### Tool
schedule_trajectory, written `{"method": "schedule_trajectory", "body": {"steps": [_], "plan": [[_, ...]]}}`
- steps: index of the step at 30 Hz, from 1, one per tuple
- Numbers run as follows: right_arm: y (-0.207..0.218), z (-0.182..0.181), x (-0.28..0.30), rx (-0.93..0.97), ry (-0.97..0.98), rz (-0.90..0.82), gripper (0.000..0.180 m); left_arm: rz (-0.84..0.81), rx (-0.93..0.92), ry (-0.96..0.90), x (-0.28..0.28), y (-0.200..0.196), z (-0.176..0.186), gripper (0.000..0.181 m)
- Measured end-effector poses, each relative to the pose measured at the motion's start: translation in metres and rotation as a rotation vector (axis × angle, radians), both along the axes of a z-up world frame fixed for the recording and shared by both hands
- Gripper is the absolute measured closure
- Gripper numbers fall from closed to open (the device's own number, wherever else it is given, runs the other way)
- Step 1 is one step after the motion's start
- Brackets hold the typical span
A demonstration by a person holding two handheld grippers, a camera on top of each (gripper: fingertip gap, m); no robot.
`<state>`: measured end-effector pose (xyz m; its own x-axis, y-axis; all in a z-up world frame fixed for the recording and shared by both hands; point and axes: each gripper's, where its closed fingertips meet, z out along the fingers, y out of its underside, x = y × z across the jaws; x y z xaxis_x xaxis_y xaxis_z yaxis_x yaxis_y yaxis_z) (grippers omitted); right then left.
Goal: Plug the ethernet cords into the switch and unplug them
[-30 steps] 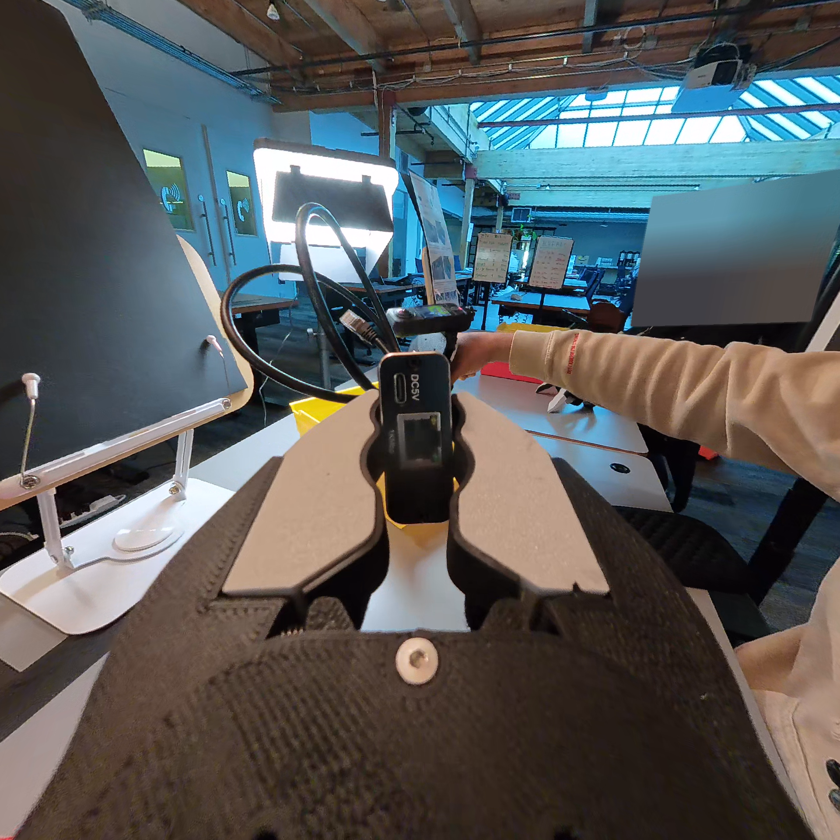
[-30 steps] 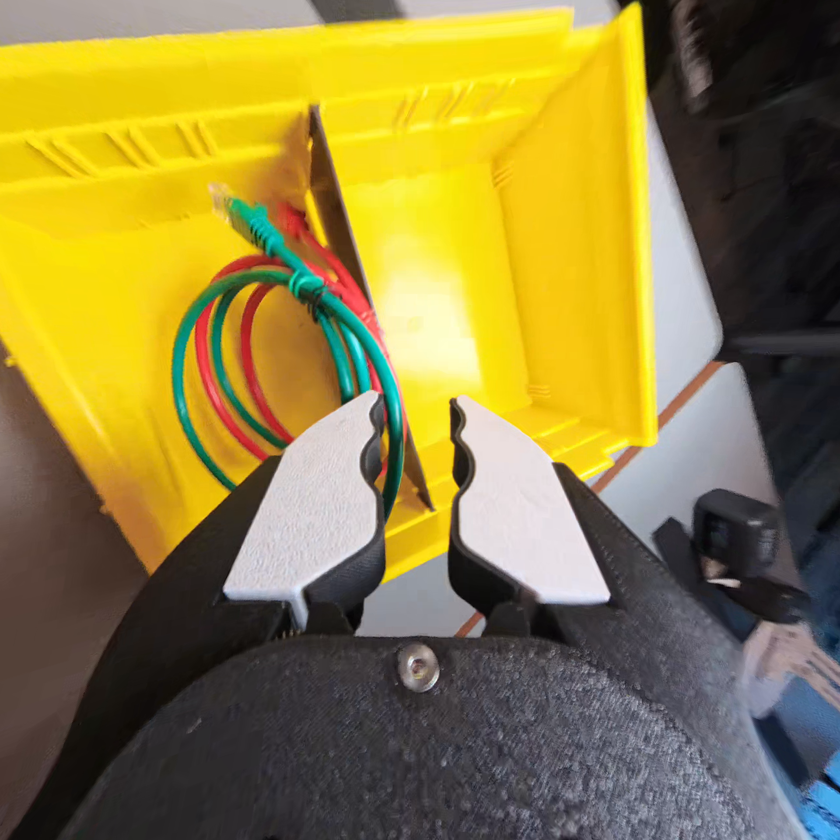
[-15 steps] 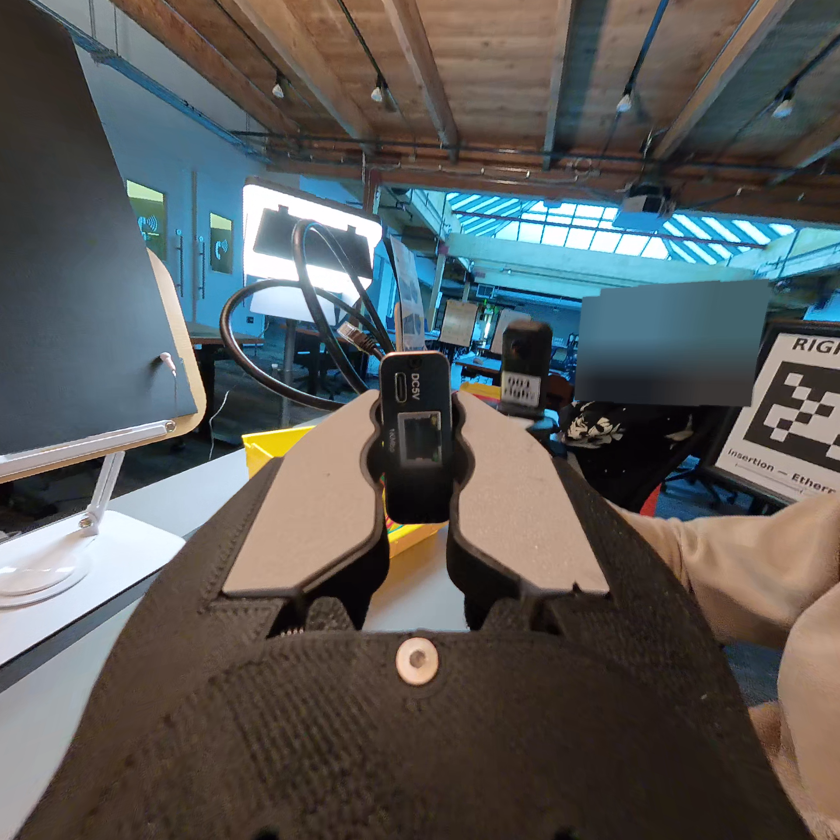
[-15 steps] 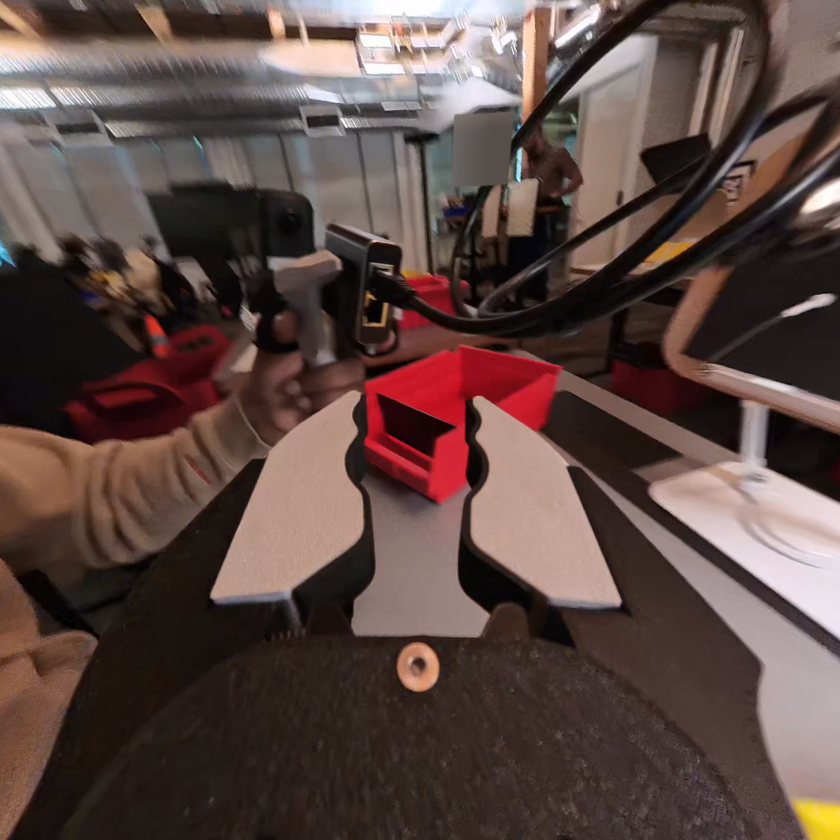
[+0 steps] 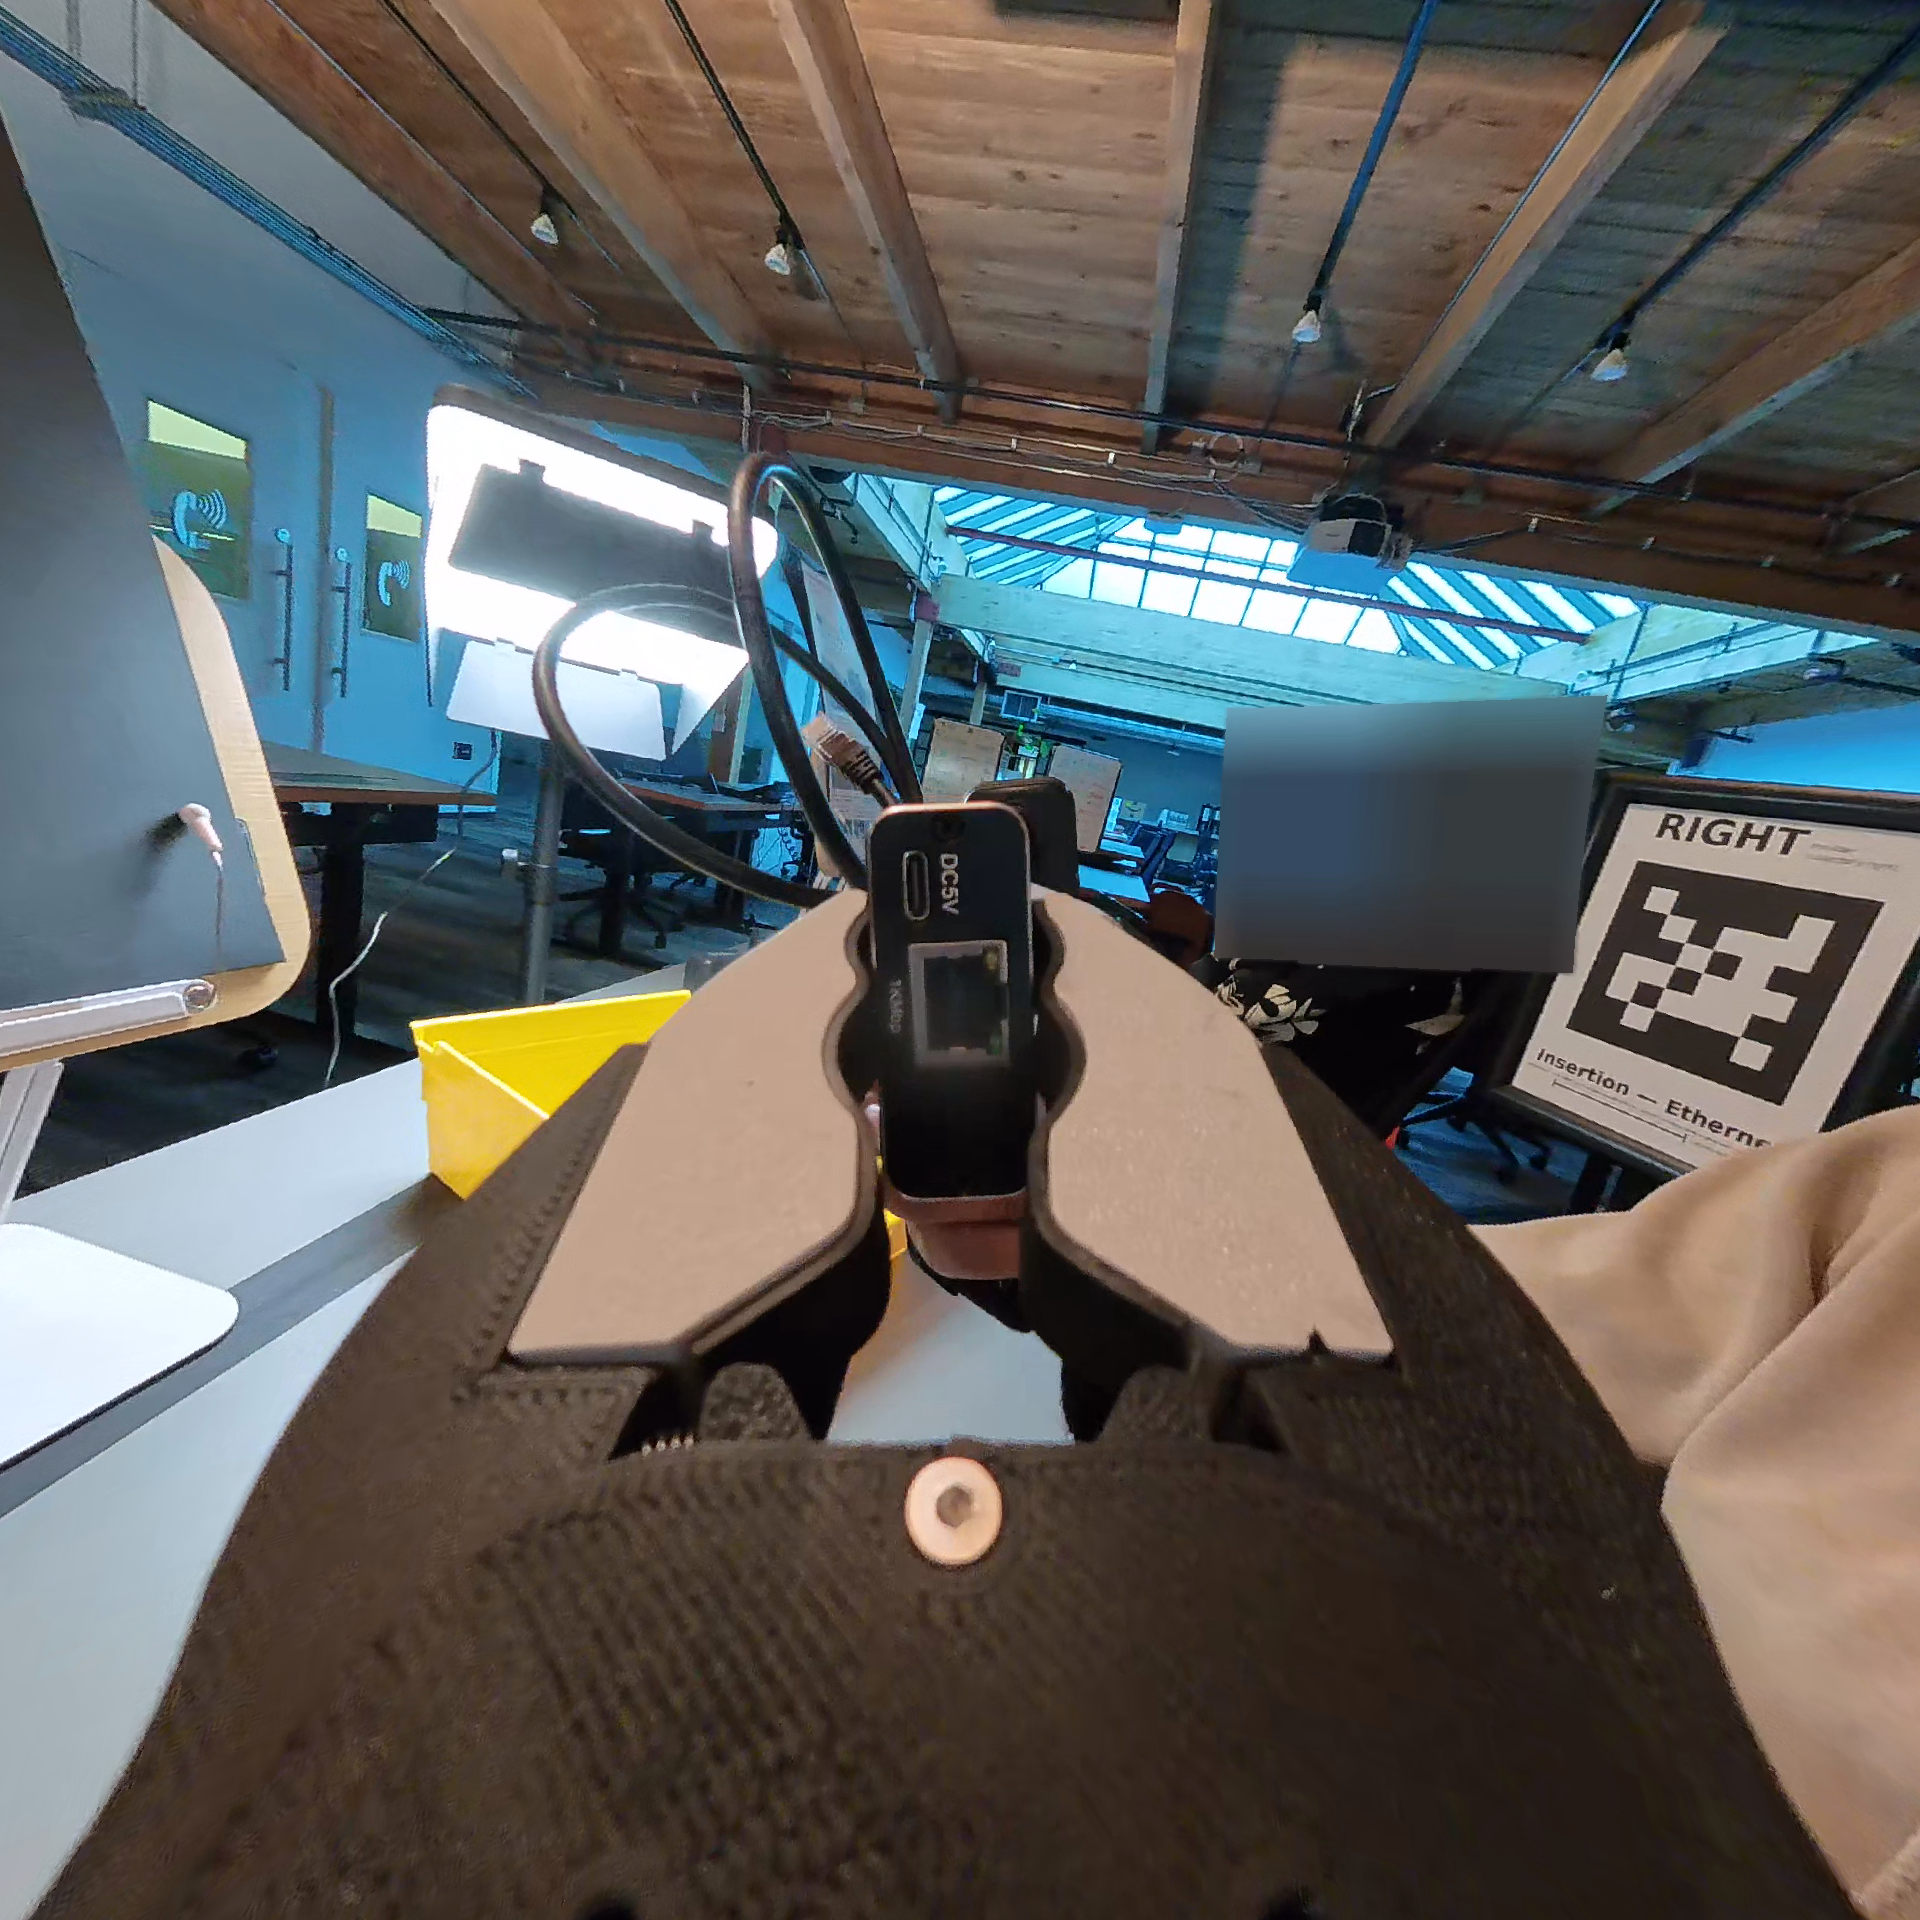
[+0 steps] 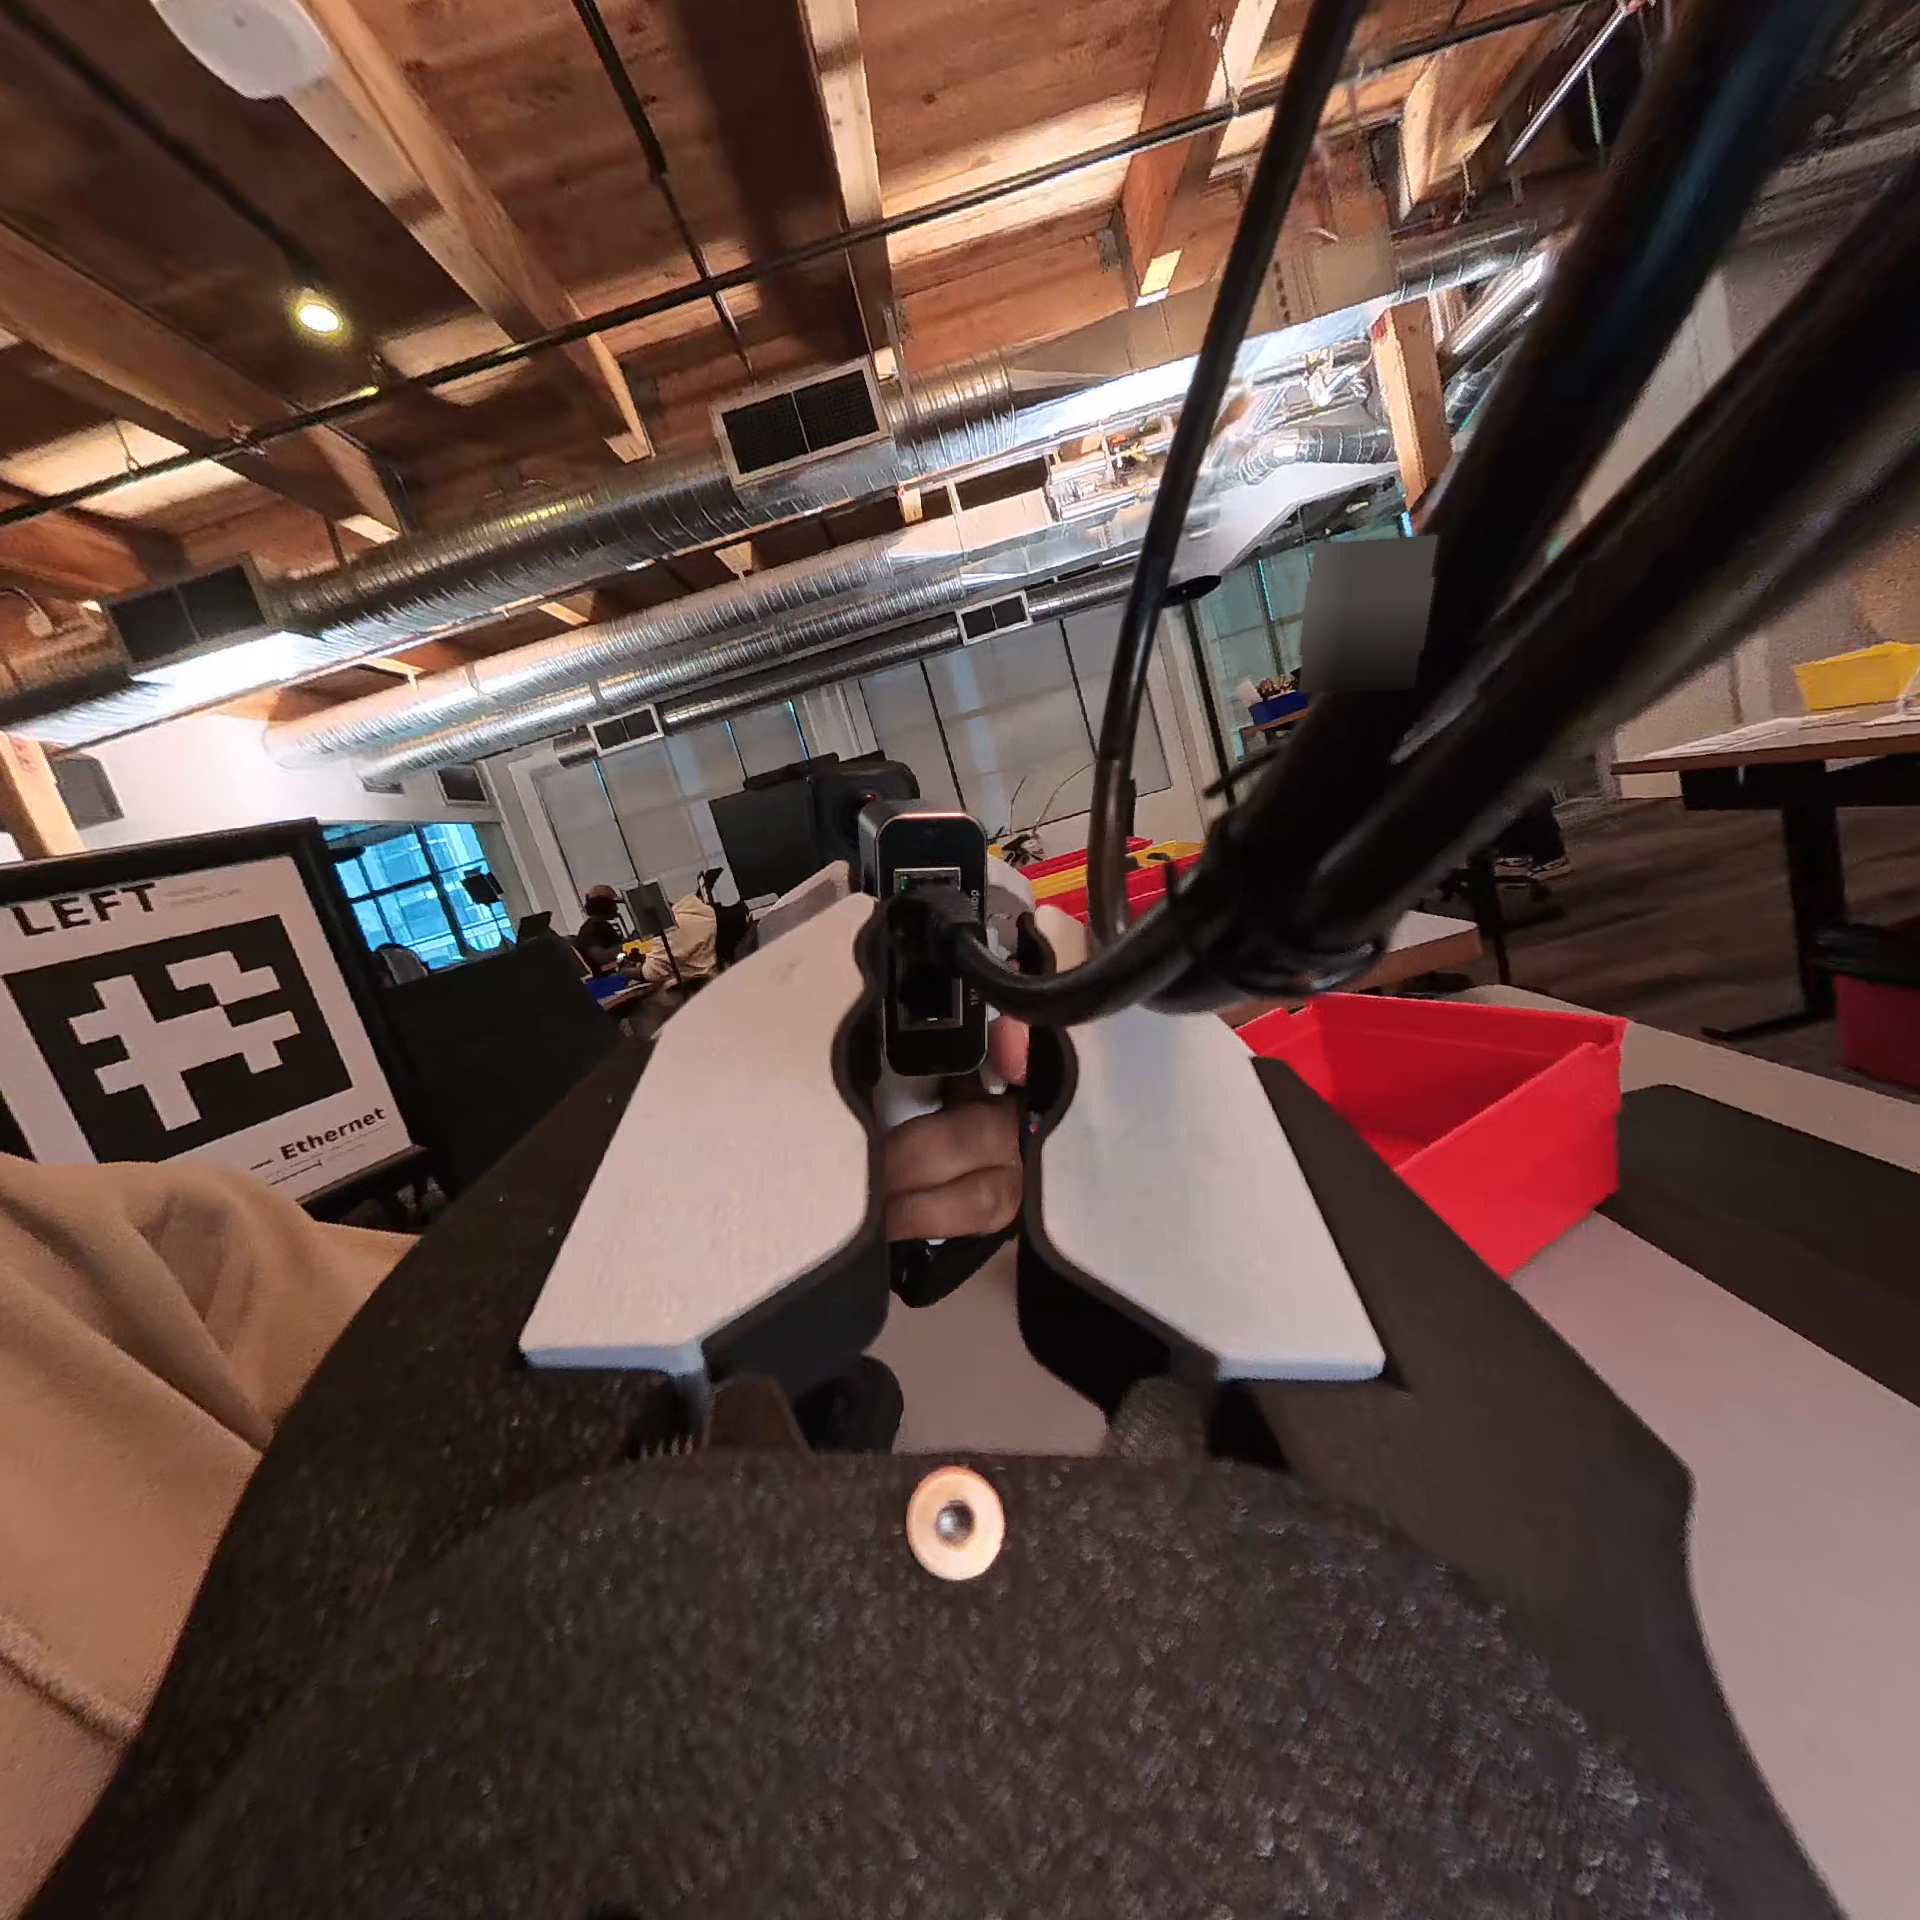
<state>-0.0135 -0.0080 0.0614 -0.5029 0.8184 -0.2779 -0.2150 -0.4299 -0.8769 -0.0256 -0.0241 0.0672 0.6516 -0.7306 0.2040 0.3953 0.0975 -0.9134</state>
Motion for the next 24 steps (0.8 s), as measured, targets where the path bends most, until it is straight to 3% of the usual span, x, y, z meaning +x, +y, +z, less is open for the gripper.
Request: {"method": "schedule_trajectory", "body": {"steps": [24], "plan": [[-0.007, -0.001, 0.018, 0.064, 0.015, 0.086, 0.166, -0.079, -0.032, -0.052, 0.019, 0.0, -0.008, 0.155]]}}
